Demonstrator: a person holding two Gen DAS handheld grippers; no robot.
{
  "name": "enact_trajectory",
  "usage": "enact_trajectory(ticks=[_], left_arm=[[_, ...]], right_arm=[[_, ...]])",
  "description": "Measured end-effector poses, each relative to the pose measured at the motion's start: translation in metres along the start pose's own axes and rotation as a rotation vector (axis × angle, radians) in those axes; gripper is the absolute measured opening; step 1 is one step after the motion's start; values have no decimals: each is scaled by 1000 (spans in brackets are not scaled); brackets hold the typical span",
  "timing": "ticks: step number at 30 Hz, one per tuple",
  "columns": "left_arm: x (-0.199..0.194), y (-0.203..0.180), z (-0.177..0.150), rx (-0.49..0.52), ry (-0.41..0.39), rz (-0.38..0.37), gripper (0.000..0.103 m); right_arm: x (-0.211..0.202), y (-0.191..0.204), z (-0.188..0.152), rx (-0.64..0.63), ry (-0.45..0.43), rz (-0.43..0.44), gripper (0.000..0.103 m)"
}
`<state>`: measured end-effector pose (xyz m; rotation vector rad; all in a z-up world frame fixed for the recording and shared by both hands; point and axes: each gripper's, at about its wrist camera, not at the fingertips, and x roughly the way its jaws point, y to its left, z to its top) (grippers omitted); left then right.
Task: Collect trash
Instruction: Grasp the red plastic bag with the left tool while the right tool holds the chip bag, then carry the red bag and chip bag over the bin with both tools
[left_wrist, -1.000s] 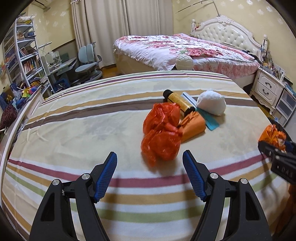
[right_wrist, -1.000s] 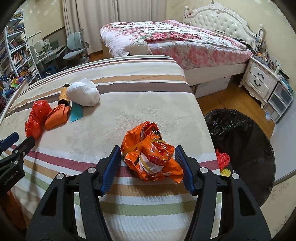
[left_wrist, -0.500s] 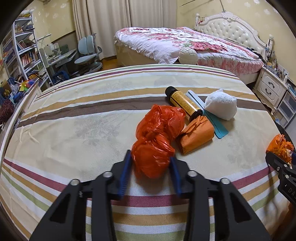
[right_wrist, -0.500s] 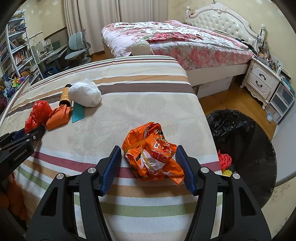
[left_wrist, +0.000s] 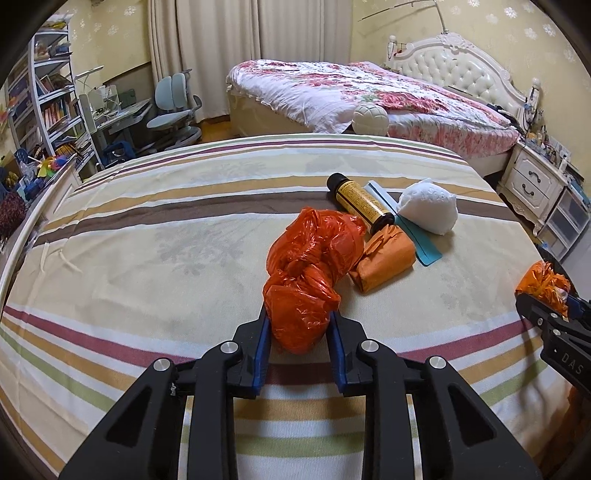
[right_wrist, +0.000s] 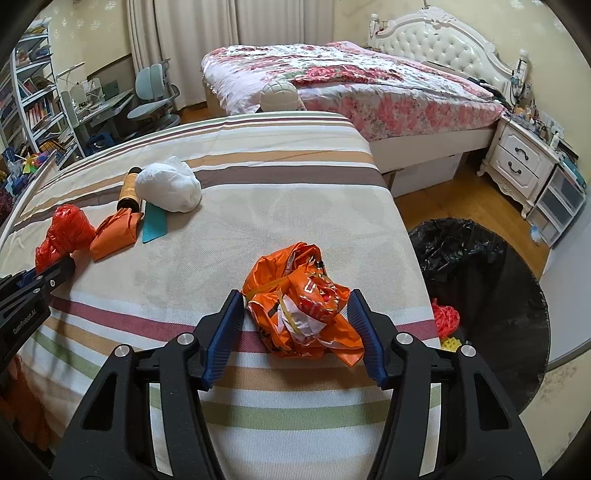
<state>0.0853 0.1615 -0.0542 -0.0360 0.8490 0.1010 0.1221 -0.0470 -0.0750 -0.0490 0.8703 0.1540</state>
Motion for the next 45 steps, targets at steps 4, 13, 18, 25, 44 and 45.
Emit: enact_trajectory(ticks=[4, 13, 18, 25, 44, 45], left_arm=[[-7, 2, -6, -10, -5, -9, 28], [-21, -8, -20, 15, -23, -29, 28], [-24, -10, -22, 13, -34, -35, 28], [-28, -20, -22, 23, -45, -62, 28], [-47, -111, -4, 152, -121, -205, 28], [-48, -118, -3, 161, -124, -216, 28]], right_arm=[[-3, 0, -2, -2, -9, 0, 50], [-9, 3, -8, -13, -12, 5, 41], [-14, 2, -12, -1, -25, 18, 35], [-20, 0, -16, 3, -35, 20, 34], [-65, -71, -17, 108, -130, -77, 34], [-66, -78, -17, 116, -135, -87, 34]])
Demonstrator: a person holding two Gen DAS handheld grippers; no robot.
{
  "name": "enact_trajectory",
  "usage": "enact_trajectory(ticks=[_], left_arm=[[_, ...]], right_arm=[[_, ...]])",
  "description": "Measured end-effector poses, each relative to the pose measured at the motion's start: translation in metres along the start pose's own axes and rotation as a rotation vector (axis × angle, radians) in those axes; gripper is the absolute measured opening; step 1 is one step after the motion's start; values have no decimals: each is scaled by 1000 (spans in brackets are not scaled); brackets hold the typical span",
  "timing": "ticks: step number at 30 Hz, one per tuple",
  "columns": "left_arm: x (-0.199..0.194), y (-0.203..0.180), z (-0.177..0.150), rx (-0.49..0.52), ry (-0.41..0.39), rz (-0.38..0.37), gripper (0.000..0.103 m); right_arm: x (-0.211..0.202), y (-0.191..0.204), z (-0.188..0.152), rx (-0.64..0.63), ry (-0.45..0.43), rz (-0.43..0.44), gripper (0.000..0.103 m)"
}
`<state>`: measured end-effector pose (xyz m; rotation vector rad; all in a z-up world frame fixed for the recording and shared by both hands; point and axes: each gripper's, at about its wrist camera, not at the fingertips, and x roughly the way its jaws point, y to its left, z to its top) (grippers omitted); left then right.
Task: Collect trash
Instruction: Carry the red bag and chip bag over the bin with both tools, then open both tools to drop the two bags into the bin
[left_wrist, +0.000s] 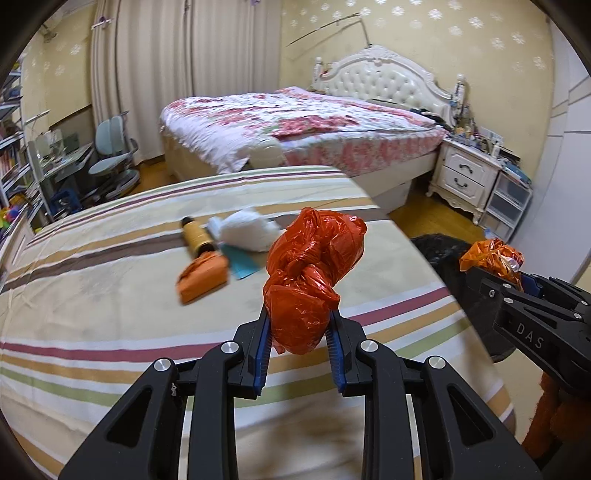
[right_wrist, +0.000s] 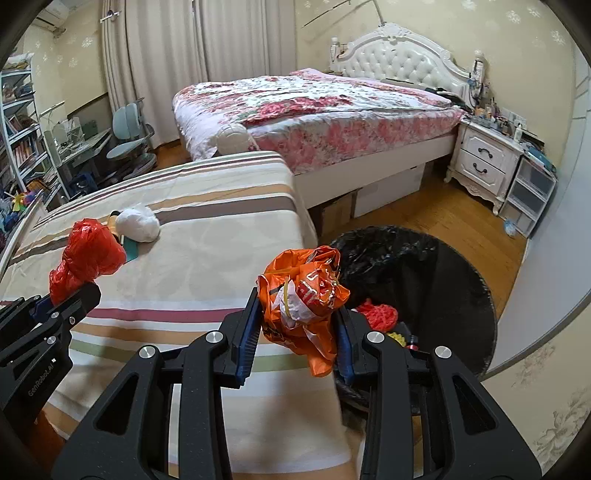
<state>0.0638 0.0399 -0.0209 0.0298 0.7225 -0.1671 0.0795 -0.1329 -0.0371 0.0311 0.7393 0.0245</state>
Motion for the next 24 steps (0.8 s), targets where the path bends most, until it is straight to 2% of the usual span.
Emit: enact_trajectory(ticks=[5, 11, 24], left_arm=[[10, -33, 11, 24, 3, -63, 28], [27, -72, 25, 73, -1, -96, 28], [63, -122, 37, 144, 23, -107, 28]], right_arm=[[-1, -31, 5, 33, -18, -48, 34], [6, -64, 10, 68, -24, -89, 34], [34, -112, 9, 138, 8, -116, 34]])
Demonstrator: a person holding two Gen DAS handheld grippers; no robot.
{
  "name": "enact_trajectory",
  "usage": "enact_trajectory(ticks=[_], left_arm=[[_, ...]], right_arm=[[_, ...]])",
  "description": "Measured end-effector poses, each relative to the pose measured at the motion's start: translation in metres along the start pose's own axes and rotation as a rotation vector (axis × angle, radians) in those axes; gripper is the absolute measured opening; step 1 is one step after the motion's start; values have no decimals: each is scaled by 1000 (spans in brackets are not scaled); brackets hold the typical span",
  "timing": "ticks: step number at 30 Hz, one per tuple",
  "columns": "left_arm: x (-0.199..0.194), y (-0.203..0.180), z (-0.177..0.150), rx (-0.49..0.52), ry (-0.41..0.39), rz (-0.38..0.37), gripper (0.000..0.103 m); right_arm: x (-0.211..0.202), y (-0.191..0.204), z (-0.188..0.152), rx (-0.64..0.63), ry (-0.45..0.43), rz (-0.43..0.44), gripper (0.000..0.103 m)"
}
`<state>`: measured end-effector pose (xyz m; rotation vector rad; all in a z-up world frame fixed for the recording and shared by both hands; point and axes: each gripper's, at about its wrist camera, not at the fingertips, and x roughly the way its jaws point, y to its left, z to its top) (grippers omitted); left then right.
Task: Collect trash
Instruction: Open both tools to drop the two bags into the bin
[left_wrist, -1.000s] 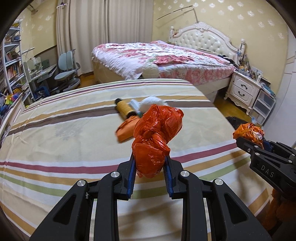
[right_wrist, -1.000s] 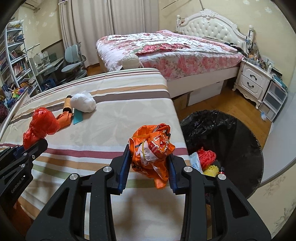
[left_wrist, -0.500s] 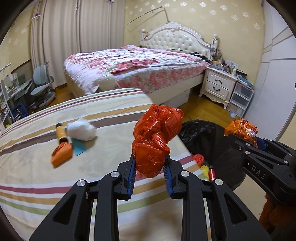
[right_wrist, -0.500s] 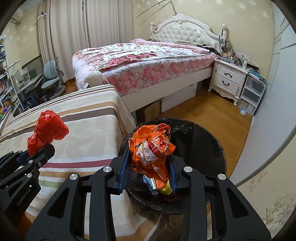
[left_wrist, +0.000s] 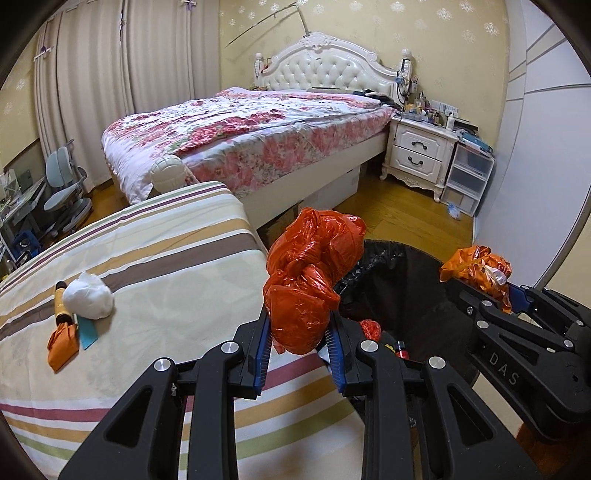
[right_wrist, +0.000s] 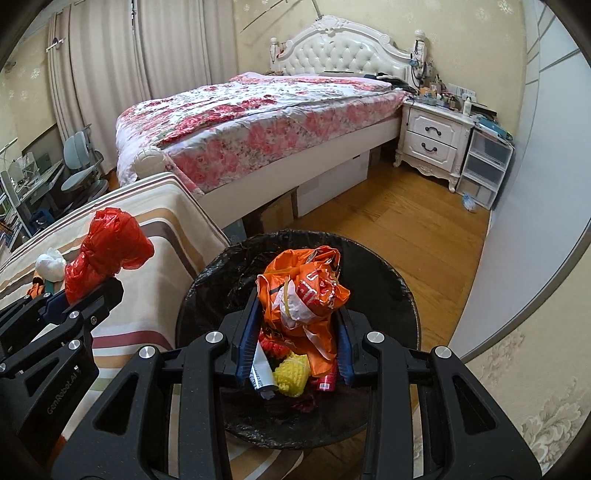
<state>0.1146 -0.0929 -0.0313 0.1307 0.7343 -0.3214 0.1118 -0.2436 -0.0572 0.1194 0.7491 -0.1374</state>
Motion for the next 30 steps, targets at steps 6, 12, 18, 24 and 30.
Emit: enact_trajectory(ticks=[6, 12, 18, 24, 30], left_arm=[[13, -9, 4, 14, 15, 9, 28], [19, -18, 10, 30, 19, 9, 28], [25, -23, 10, 37, 32, 4, 29], [26, -21, 9, 32, 35, 9, 49], [22, -18, 8, 29, 21, 33, 65]], right_arm=[[7, -9, 0, 12, 10, -10, 34], [11, -14, 0, 22, 14, -17, 35], [14, -19, 1, 33, 12, -27, 36], [15, -21, -1, 40, 8, -46, 45], [12, -24, -2, 48, 5, -60, 51]])
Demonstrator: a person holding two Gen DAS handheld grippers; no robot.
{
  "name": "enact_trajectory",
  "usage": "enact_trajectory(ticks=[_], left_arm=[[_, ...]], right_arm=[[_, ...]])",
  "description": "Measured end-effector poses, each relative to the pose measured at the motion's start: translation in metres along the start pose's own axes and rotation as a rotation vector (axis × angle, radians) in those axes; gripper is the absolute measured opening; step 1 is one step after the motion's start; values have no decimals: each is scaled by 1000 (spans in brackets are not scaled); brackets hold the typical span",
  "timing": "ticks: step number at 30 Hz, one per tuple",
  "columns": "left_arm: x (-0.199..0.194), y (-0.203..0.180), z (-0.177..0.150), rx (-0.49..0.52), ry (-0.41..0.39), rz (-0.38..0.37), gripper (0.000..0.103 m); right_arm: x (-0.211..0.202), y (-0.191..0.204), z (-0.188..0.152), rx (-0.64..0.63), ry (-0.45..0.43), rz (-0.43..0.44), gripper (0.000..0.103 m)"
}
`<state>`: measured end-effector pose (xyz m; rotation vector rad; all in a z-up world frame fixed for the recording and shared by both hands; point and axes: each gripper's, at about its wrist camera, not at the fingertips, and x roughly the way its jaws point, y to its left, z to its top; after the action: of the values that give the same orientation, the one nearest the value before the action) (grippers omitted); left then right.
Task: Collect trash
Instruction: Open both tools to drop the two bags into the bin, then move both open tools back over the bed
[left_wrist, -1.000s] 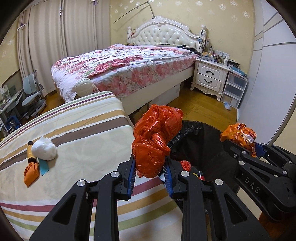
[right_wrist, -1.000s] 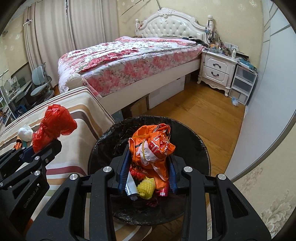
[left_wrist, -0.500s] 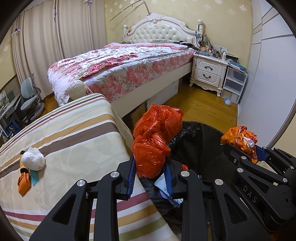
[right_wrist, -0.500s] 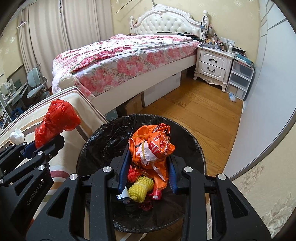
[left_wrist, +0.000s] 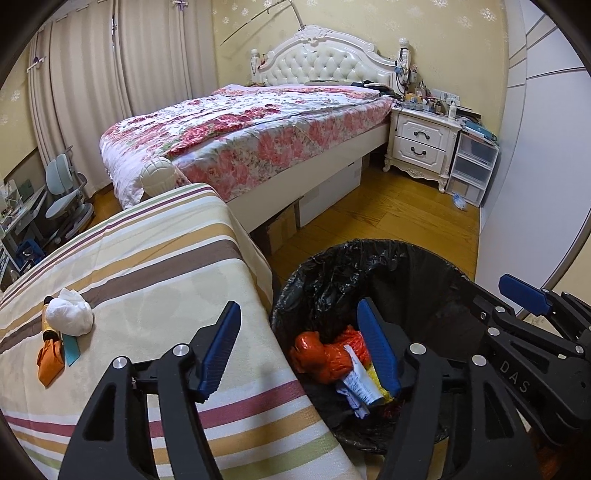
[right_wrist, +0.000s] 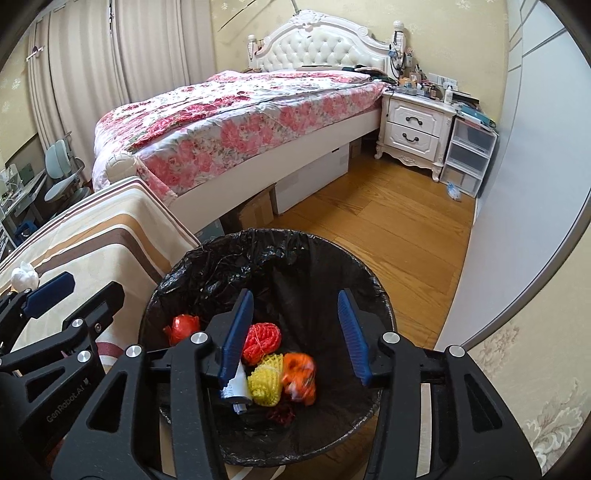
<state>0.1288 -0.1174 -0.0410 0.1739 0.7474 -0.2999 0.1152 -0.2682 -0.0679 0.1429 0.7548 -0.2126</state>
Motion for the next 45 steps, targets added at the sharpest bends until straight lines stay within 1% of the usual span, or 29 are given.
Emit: enact_trajectory(ticks=[2, 7, 14, 20, 27, 32, 37, 40, 43, 45], left_arm=[[-2, 3, -1, -4, -3, 9, 69], [-10, 15, -6, -12, -10, 43, 69], [-21, 47, -23, -48, 3, 108, 69], [-31, 89, -43, -101, 30, 183, 69], [-47, 137, -62, -181, 51, 260, 69], [-52, 169, -73, -238, 75, 306, 69], [-46, 195, -73, -280, 106, 320, 69], [-41, 205, -72, -288, 120, 323, 69], [-36, 212, -72, -292, 138, 307, 69], [-34, 216, -73, -298, 158, 268, 69]], right_arm=[[-1, 0, -1, 0, -3, -5, 55], [-3, 6, -5, -7, 4, 2, 59], [-6, 31, -14, -31, 26, 49, 60], [-10, 71, -22, -80, 50, 128, 60], [-15, 133, -30, -171, 71, 222, 61], [-14, 166, -34, -237, 97, 239, 61], [-9, 187, -31, -257, 127, 260, 62], [-6, 199, -31, -270, 133, 266, 66], [-4, 209, -29, -286, 135, 269, 66], [-2, 215, -28, -296, 136, 275, 67]])
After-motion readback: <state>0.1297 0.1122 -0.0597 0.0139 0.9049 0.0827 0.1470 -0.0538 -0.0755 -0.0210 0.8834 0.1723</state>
